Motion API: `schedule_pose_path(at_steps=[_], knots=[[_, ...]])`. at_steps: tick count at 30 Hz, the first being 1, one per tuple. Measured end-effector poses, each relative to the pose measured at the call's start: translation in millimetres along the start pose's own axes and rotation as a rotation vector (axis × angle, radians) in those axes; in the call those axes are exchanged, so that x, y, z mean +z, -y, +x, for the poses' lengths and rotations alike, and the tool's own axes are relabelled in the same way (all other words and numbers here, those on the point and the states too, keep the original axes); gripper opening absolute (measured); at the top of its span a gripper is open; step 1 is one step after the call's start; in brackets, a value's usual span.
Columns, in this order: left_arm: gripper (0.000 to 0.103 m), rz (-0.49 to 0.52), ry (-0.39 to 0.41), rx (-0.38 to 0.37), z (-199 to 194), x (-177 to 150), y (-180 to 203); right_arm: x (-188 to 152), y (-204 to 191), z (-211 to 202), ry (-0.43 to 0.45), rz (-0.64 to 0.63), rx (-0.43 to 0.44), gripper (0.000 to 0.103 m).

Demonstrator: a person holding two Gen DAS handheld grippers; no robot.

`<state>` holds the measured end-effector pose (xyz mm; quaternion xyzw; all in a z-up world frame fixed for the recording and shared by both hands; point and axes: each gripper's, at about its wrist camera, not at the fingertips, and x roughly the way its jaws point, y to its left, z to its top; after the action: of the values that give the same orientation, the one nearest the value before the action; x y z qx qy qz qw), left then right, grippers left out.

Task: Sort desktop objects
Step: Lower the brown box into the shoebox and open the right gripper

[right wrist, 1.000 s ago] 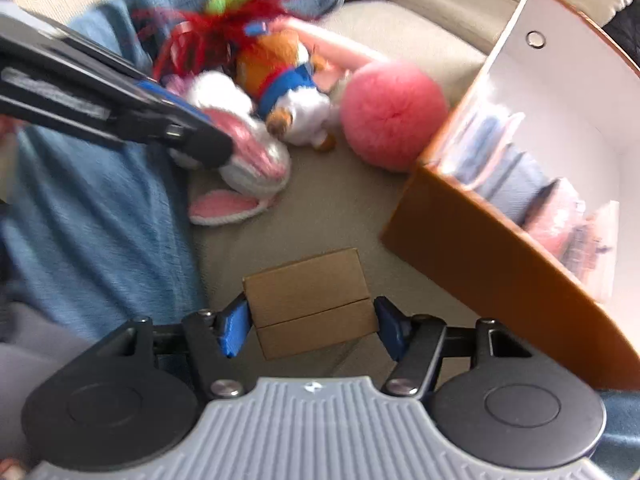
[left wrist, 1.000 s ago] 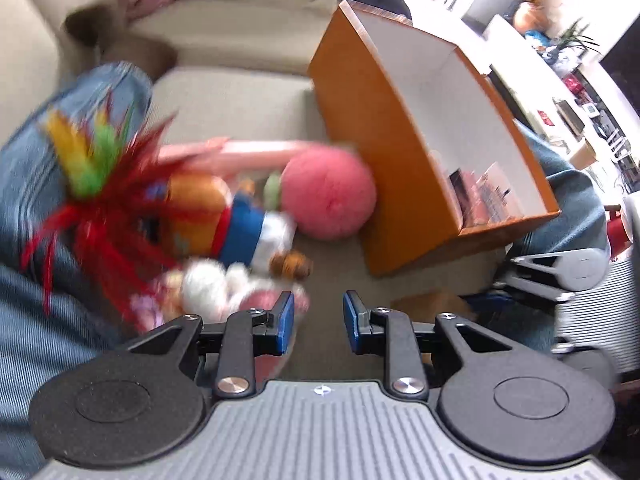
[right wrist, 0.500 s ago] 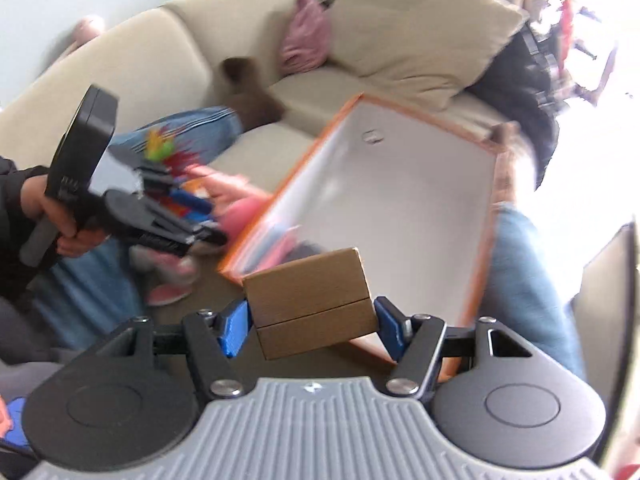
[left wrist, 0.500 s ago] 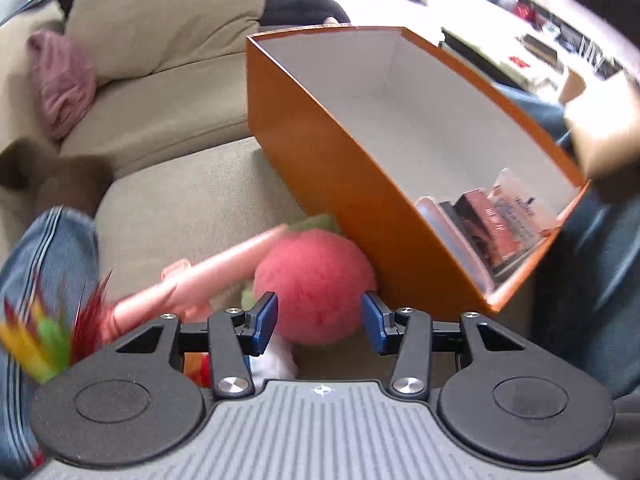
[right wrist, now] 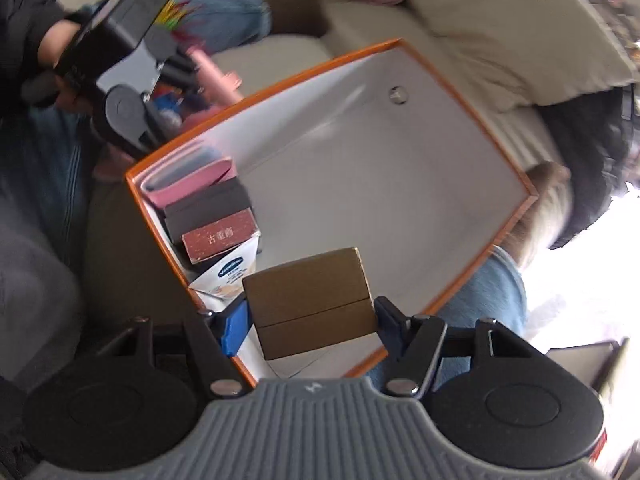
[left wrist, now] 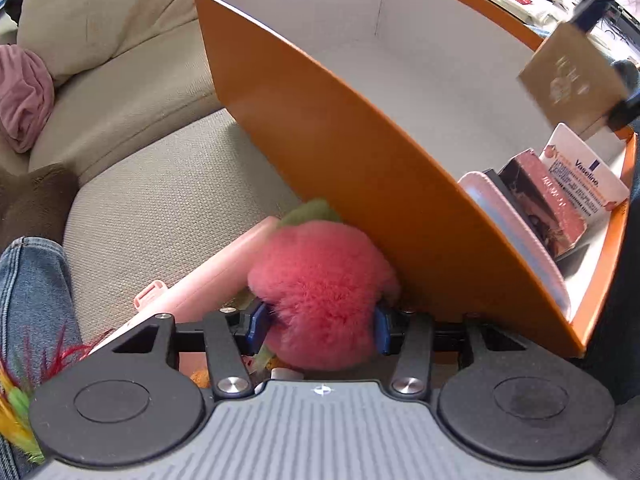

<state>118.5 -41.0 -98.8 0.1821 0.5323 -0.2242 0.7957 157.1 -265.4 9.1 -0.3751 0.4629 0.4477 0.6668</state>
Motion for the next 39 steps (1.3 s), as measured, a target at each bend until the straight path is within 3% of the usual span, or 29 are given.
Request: schedule_pose_path(at_steps=[5,11,18,25,28,29,34,39], knots=[[0.065,0.018,-0.006,-0.01,5,-1,-4,18,15,38,-0.119,-0.112,0.171,0.066],[0.066,-0.003,-0.036,-0.045,13,-8,-11,27,16,80,-0.207,-0.205,0.31,0.067],[0.066,-0.006,-0.03,-0.074,14,-6,-16,26,5,94,-0.234,-0.268,0.423,0.068],[0.066,-0.011,-0.023,-0.079,15,-5,-19,24,1,79,-0.23,-0.248,0.455,0.071],[0.066,-0.013,-0.017,-0.077,15,-5,-19,25,0,66,-0.209,-0.244,0.424,0.071],[0.066,-0.013,-0.016,-0.076,12,-7,-17,25,0,60,-0.196,-0.247,0.413,0.069],[0.065,-0.007,-0.011,-0.071,11,-8,-15,38,13,30,-0.086,-0.178,0.331,0.036],[0.063,-0.013,-0.008,-0.073,10,-9,-16,67,14,45,-0.03,-0.131,0.27,0.021]])
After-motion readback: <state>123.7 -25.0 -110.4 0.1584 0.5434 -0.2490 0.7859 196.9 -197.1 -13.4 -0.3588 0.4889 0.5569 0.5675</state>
